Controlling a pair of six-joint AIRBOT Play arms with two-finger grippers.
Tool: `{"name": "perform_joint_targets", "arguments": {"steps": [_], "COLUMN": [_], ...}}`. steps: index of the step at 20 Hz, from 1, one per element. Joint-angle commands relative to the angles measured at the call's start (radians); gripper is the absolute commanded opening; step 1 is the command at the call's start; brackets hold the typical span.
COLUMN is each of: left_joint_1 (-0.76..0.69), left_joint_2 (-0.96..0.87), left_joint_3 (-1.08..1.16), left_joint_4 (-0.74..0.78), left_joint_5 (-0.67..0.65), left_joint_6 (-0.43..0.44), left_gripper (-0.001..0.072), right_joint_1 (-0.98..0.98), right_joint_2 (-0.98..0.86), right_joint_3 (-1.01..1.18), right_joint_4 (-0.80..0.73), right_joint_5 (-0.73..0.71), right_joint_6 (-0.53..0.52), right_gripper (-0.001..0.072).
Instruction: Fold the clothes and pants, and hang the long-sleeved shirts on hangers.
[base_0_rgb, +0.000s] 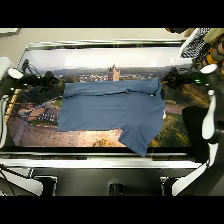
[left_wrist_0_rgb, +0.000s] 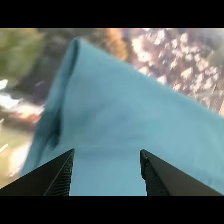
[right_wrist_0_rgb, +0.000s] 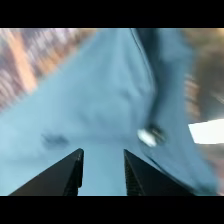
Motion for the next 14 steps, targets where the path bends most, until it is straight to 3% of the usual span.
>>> {"name": "perform_joint_targets", "arguments": {"steps": [1, 4, 6, 9, 14], "left_joint_1": [0.091, 0.132, 0.147, 0.145, 0.145], "left_joint_2": [0.079, 0.169, 0.239, 0.296, 0.292], "left_joint_3": [0.011, -0.005, -0.053, -0.113, -0.117], "left_joint_4": [0.04, 0.146, 0.189, 0.222, 0.225], "left_joint_5": [-0.248, -0.362, -0.372, -0.373, -0.382], "left_joint_6": [0.02, 0.02, 0.024, 0.024, 0.024], "left_gripper": [0.0483, 0.0483, 0.0483, 0.0482, 0.0481], "right_joint_1": [-0.098, -0.182, -0.224, -0.23, -0.228], "right_joint_2": [0.152, 0.332, 0.433, 0.538, 0.554], "right_joint_3": [-0.063, -0.341, -0.579, -0.895, -1.118], "right_joint_4": [-0.097, -0.079, -0.057, -0.031, 0.003], "right_joint_5": [0.204, 0.185, 0.177, 0.109, 0.003], "right_joint_6": [-0.194, -0.251, -0.277, -0.373, -0.442], "right_gripper": [0.0316, 0.0321, 0.0402, 0.0411, 0.041]}}
